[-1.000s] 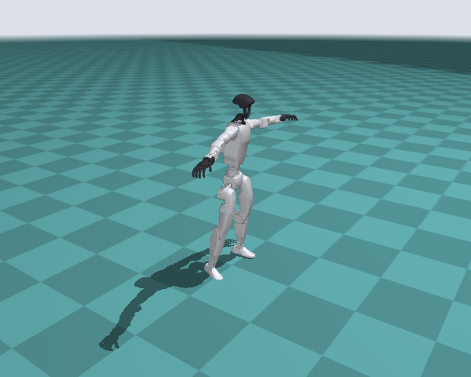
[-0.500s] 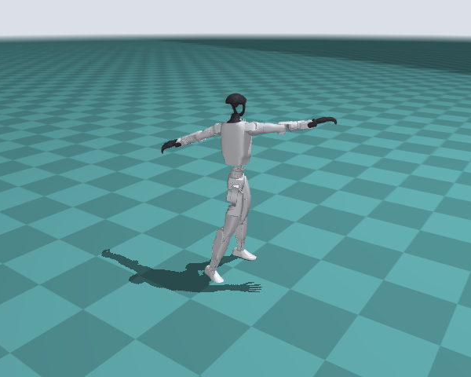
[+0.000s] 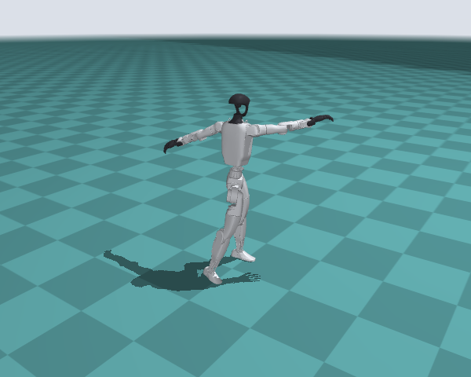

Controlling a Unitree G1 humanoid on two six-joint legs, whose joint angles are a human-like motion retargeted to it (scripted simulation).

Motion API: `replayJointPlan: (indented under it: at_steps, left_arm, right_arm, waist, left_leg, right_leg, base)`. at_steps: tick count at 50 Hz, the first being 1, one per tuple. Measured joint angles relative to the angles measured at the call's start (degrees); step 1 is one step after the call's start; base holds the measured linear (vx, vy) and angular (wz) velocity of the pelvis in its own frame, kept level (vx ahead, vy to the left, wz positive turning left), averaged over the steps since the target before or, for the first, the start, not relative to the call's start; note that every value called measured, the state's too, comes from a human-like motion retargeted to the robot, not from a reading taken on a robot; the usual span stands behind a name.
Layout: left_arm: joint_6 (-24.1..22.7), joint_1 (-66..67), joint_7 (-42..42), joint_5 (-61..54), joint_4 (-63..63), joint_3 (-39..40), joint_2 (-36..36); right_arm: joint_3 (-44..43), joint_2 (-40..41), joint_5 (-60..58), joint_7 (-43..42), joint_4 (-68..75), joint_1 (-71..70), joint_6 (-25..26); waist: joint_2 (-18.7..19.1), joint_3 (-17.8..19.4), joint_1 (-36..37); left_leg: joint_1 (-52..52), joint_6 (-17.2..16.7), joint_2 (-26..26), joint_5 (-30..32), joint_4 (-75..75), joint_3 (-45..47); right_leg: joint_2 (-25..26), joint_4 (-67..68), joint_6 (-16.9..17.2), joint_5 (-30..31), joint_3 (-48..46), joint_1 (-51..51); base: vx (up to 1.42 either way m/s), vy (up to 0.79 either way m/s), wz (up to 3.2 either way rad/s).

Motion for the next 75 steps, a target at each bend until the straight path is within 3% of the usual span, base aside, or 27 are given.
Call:
replayJointPlan:
  at_steps: [10,20,28,33,40,47,55,63,65,67,72,75]
  left_arm:
    - [-1.6,-7.8,-0.3,2.7,-0.2,-6.7,3.6]
    - [-2.4,-24.1,2.4,5.6,-1.8,-22.5,9.9]
    - [-3.7,-40.7,3.8,7.6,-3.5,-34.2,12.3]
    - [-4.2,-49.6,3.9,9.0,-4.1,-43.7,11.5]
    - [-5.0,-66.3,3.6,13.3,-4.9,-59.4,11.9]
    - [-5.2,-82.6,5.9,10.1,-8.3,-73.2,10.0]
    - [-6.4,-95.1,0.9,12.6,-7.6,-84.7,7.2]
    - [-6.4,-99.2,-1.0,12.3,-6.1,-87.6,6.3]
    - [-6.6,-99.3,-2.2,14.6,-6.1,-87.3,6.2]
    - [-6.4,-98.9,-1.9,13.4,-6.7,-87.7,5.7]
    - [-6.4,-99.4,-2.9,15.2,-7.6,-88.1,4.5]
    - [-6.4,-99.7,-2.5,14.7,-8.2,-88.7,4.2]
  right_arm:
    - [-0.5,-3.4,-1.7,1.0,-0.5,1.4,0.2]
    - [-5.6,-8.1,-1.3,2.9,-1.6,7.9,0.3]
    - [-14.8,-10.9,-0.5,3.2,-1.6,23.8,0.7]
    - [-25.0,-12.3,-1.5,5.1,-0.5,38.4,0.7]
    - [-49.8,-11.5,-0.4,5.7,0.3,69.4,0.5]
    - [-75.9,-2.2,15.2,3.9,2.9,99.8,1.8]
    - [-93.9,10.5,30.8,5.1,5.8,117.0,1.5]
    - [-94.8,17.6,35.3,5.1,5.4,118.7,2.4]
    - [-94.6,18.5,34.0,6.2,5.2,117.9,2.0]
    - [-92.9,18.6,34.7,5.7,4.8,116.4,2.5]
    - [-90.9,18.5,33.7,6.7,3.9,112.5,2.4]
    - [-88.7,17.6,33.2,5.7,3.1,110.3,2.0]
  waist:
    - [3.5,-0.2,-13.3]
    - [7.8,-0.5,-29.3]
    - [12.0,-0.4,-43.3]
    - [14.9,-0.2,-53.9]
    - [17.4,0.1,-68.6]
    - [18.4,1.3,-80.9]
    - [18.9,2.4,-93.0]
    - [19.3,2.6,-98.3]
    - [19.1,2.0,-99.5]
    - [19.5,2.4,-98.7]
    - [18.8,2.2,-98.2]
    - [19.3,1.8,-96.9]
  left_leg:
    - [2.3,-0.5,2.4,-2.8,1.4,9.8]
    - [7.5,-1.1,5.3,-4.9,0.0,22.5]
    - [12.7,-1.8,6.9,-6.6,-1.3,34.4]
    - [15.2,-2.5,7.5,-7.4,-2.0,40.9]
    - [18.2,-3.5,8.7,-7.7,-3.8,48.8]
    - [20.4,-3.7,9.2,-7.7,-4.0,56.0]
    - [21.7,-4.3,10.3,-7.8,-2.5,63.3]
    - [23.6,-4.3,11.2,-7.3,-1.8,71.3]
    - [22.5,-1.3,12.1,-9.3,2.2,72.7]
    - [24.1,-4.2,12.0,-7.5,-0.5,73.6]
    - [24.4,-2.5,12.6,-8.2,1.9,73.4]
    - [24.4,-3.8,12.3,-7.3,-0.3,72.5]
  right_leg:
    - [-0.4,-0.3,0.9,0.7,10.0,-2.7]
    - [0.0,-0.5,1.6,1.5,23.2,-6.2]
    - [1.3,-0.1,2.1,2.4,35.7,-9.8]
    - [2.7,-0.7,2.7,3.3,42.3,-11.6]
    - [5.8,-1.4,2.9,4.4,49.8,-13.9]
    - [8.2,-1.5,2.9,5.2,56.8,-16.0]
    - [11.3,-2.0,2.9,6.6,63.7,-17.9]
    - [14.7,-4.4,2.9,9.2,70.9,-18.6]
    - [14.6,-4.3,2.9,8.9,71.6,-18.9]
    - [15.9,-5.3,2.9,9.9,72.8,-18.4]
    - [15.5,-5.0,2.9,9.0,72.7,-17.3]
    - [15.5,-4.7,2.9,8.8,71.8,-17.6]
  base:
    - [-0.01,0.02,-0.91]
    - [0.0,0.02,-1.19]
    - [0.0,0.03,-1.39]
    - [0.01,0.02,-1.2]
    - [0.03,-0.02,-1.04]
    - [0.03,-0.03,-0.96]
    - [0.01,-0.06,-0.87]
    - [0.01,-0.08,-0.92]
    - [0.03,-0.05,-0.53]
    - [0.05,-0.09,-0.55]
    - [0.03,-0.01,-0.02]
    - [0.03,0.01,0.36]
